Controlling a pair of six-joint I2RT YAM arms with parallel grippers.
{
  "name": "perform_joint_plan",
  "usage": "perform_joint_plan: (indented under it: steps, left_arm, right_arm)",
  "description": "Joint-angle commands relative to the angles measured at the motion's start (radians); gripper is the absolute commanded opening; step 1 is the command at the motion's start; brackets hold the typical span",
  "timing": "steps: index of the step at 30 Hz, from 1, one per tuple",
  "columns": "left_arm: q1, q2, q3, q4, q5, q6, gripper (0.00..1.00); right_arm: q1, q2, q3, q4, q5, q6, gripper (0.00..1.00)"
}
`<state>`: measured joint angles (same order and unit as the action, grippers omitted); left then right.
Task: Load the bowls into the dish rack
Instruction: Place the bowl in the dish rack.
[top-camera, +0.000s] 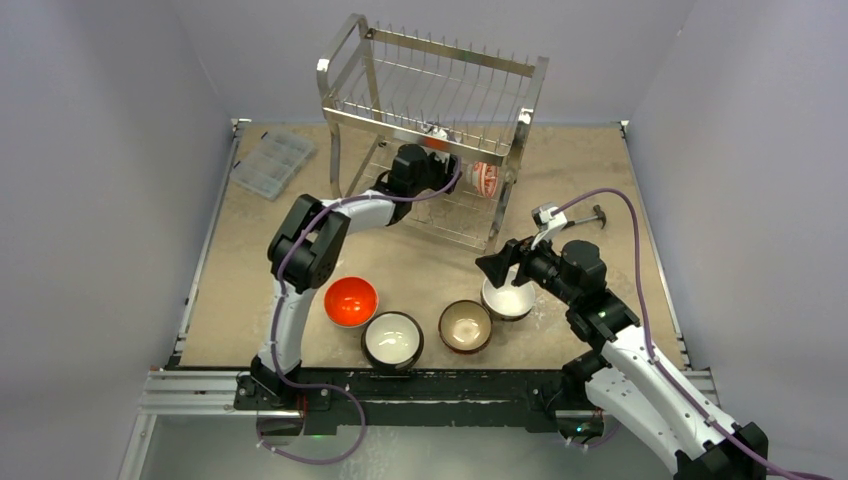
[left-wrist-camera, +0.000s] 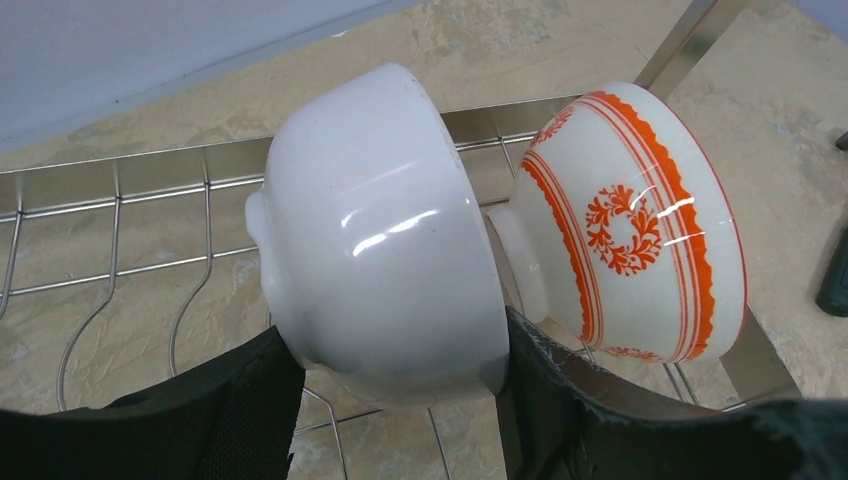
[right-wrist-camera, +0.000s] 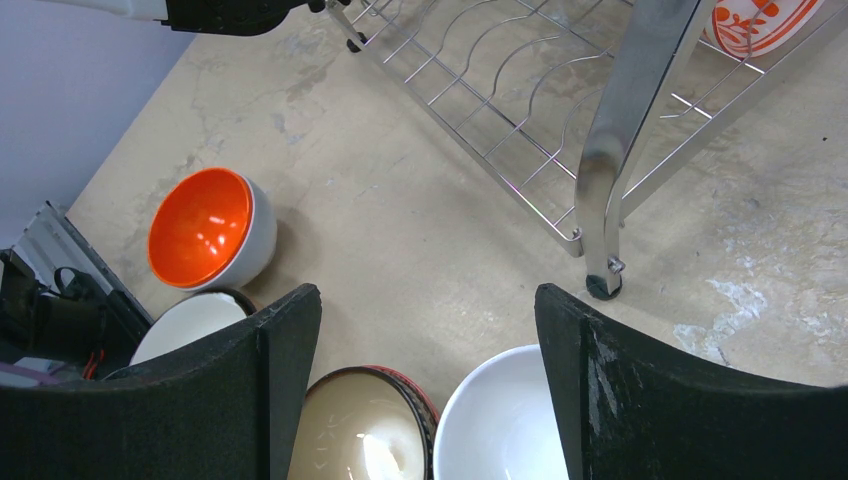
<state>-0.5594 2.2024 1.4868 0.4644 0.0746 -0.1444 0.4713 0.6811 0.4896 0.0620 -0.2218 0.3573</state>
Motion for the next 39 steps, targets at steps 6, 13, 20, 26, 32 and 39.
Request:
perform_joint_plan:
  steps: [6,13,20,26,32,39]
  left_arm:
    - [-0.036,0.008,0.04,-0.032,-0.002,0.117,0.0]
    - [-0.054,-0.024,-0.011,-0.012,0.006,0.122,0.0]
    - [-0.054,-0.045,-0.038,0.004,0.008,0.104,0.29]
    - [-0.052,-0.06,-0.046,0.018,-0.112,0.036,0.82]
    - [-0.052,-0.107,-0.112,0.108,-0.124,-0.013,0.94]
    - [-0.052,-0.225,-0.253,0.161,-0.145,-0.029,0.98]
  right_arm:
    - [0.003,-0.003,0.02,0.026,0.013,-0.013,0.8]
    - [0.003,-0.005,0.018,0.027,0.012,-0.013,0.8]
    - [0.003,-0.005,0.017,0.028,0.013,-0.012,0.8]
    - [0.003,-0.006,0.015,0.03,0.008,-0.013,0.8]
    - [0.003,-0.011,0.015,0.029,0.006,-0.012,0.8]
    - [0.003,-0.016,0.016,0.027,0.003,-0.011,0.8]
